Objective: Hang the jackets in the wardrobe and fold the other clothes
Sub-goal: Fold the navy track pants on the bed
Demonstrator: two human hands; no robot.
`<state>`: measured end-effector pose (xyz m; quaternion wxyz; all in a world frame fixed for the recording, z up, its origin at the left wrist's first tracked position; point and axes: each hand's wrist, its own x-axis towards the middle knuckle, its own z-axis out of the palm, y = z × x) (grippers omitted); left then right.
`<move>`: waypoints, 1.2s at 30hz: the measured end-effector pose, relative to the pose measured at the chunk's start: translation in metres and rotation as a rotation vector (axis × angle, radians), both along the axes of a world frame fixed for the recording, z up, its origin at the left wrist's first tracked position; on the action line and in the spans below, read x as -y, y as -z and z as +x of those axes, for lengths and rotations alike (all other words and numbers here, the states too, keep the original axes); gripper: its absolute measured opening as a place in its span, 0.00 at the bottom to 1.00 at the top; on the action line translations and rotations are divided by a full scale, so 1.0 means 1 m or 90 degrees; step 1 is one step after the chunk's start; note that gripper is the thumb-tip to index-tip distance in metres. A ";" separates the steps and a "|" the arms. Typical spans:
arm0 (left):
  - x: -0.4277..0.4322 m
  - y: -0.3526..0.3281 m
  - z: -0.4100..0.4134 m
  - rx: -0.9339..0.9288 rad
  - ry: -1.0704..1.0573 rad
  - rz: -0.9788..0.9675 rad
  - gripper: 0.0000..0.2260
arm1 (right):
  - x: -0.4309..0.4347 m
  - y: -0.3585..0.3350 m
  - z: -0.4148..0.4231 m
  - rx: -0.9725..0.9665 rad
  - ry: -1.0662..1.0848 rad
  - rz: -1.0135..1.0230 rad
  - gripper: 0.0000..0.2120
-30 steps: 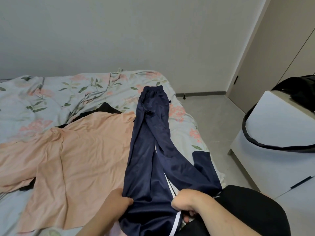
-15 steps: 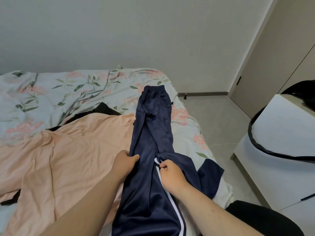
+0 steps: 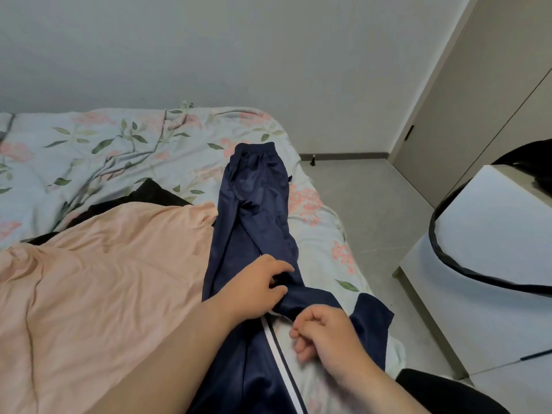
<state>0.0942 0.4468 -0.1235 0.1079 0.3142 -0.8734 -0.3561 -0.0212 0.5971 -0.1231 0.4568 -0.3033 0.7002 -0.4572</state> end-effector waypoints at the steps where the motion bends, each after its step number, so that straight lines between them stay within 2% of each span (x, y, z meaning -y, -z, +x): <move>1: -0.004 0.001 -0.003 0.009 0.021 0.018 0.16 | -0.006 -0.005 -0.009 -0.009 0.041 -0.036 0.14; 3: -0.015 0.006 -0.006 0.019 0.034 0.006 0.21 | -0.018 -0.005 -0.026 -0.090 0.118 -0.077 0.14; 5: -0.035 0.017 -0.013 0.084 0.069 -0.046 0.32 | -0.026 0.006 -0.039 -0.176 0.167 -0.061 0.15; 8: -0.065 0.028 -0.031 0.233 0.067 -0.150 0.40 | -0.021 0.027 -0.048 -0.180 0.169 0.015 0.11; 10: -0.076 0.032 -0.044 0.294 0.053 -0.200 0.33 | -0.012 0.033 -0.050 -0.099 0.184 0.025 0.08; 12: -0.076 0.033 -0.049 0.299 0.031 -0.232 0.17 | -0.010 0.033 -0.051 -0.077 0.184 0.021 0.09; 14: -0.069 0.035 -0.047 0.248 -0.013 -0.206 0.08 | -0.014 0.032 -0.052 -0.166 0.135 0.023 0.11; 17: -0.051 0.036 -0.040 0.031 -0.162 -0.047 0.12 | -0.024 0.028 -0.050 -0.407 0.006 0.020 0.05; 19: -0.033 0.030 -0.036 -0.115 -0.282 0.061 0.13 | -0.023 0.030 -0.048 -0.509 -0.081 0.039 0.22; 20: -0.023 0.026 -0.033 -0.166 -0.326 0.098 0.13 | -0.018 0.029 -0.046 -0.504 -0.105 0.053 0.25; 21: -0.014 0.022 -0.031 -0.212 -0.358 0.138 0.12 | -0.012 0.028 -0.045 -0.480 -0.131 0.057 0.22; 23: 0.000 0.012 -0.025 -0.286 -0.400 0.215 0.12 | 0.004 0.023 -0.042 -0.418 -0.130 0.051 0.07; 25: -0.001 0.004 -0.017 -0.337 -0.400 0.256 0.13 | 0.020 0.019 -0.041 -0.313 -0.023 0.040 0.08; 27: -0.017 0.001 -0.008 -0.384 -0.340 0.300 0.14 | 0.038 0.012 -0.037 -0.087 0.138 -0.003 0.08; 29: -0.039 0.003 -0.006 -0.370 -0.264 0.362 0.12 | 0.055 0.002 -0.029 0.136 0.243 -0.045 0.08; 32: -0.060 0.013 -0.014 -0.312 -0.224 0.378 0.20 | 0.073 -0.008 -0.021 0.321 0.276 -0.085 0.10; 36: -0.045 0.020 -0.011 -0.339 -0.339 0.385 0.15 | 0.077 -0.009 -0.022 0.484 0.229 -0.127 0.08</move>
